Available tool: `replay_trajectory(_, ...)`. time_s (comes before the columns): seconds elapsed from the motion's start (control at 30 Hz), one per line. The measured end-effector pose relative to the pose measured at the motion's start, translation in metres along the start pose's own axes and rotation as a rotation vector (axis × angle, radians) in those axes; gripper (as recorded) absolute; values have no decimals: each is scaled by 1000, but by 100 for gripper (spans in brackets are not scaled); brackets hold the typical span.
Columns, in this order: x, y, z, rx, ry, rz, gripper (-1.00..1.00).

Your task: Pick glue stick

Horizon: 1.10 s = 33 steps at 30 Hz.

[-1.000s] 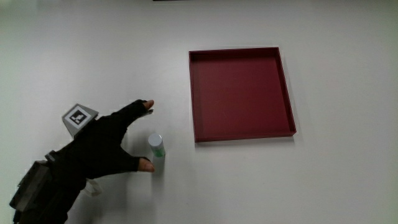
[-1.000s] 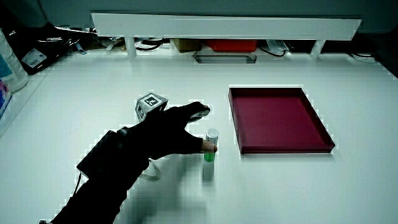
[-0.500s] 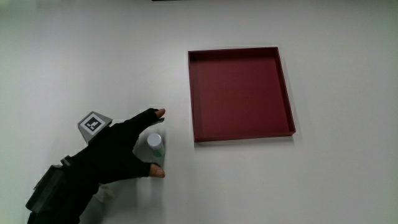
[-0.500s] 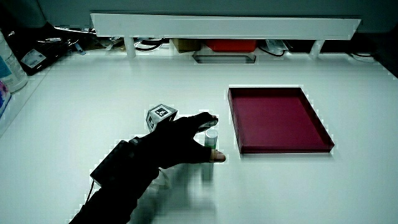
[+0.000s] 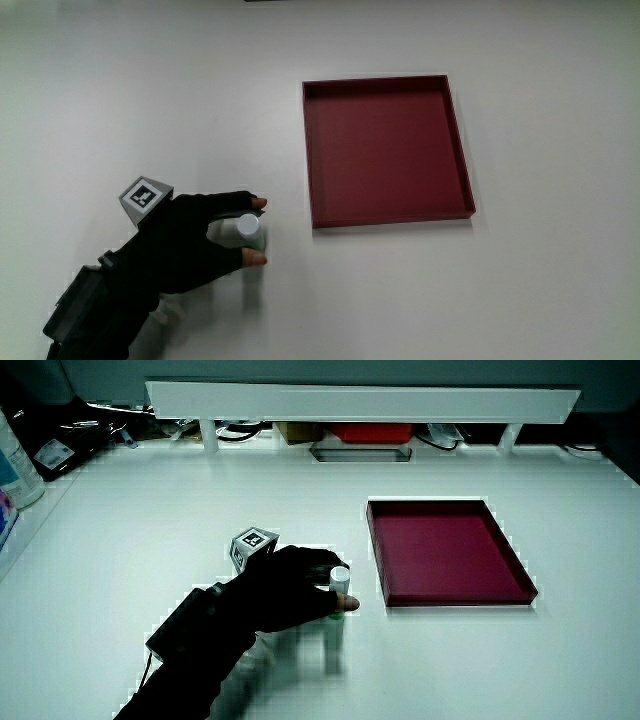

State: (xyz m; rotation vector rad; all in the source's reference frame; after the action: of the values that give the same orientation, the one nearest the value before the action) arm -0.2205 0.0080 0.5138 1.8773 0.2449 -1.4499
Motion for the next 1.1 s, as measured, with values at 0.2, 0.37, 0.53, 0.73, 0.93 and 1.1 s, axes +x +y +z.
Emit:
replay_trajectory(0.2, -4, -1, -1, 16, -15, -12, 64)
replay_trajectory(0.37, -6, -1, -2, 31, -20, -12, 84)
replay_trajectory(0.53, -6, -2, -1, 33, -24, -7, 100)
replay_trajectory(0.73, -7, -4, -3, 35, -37, -6, 100)
replay_trajectory(0.93, 7, 0, -2, 30, -26, -62, 100)
replay_trajectory(1.1, 31, 16, -8, 24, 33, -12, 100)
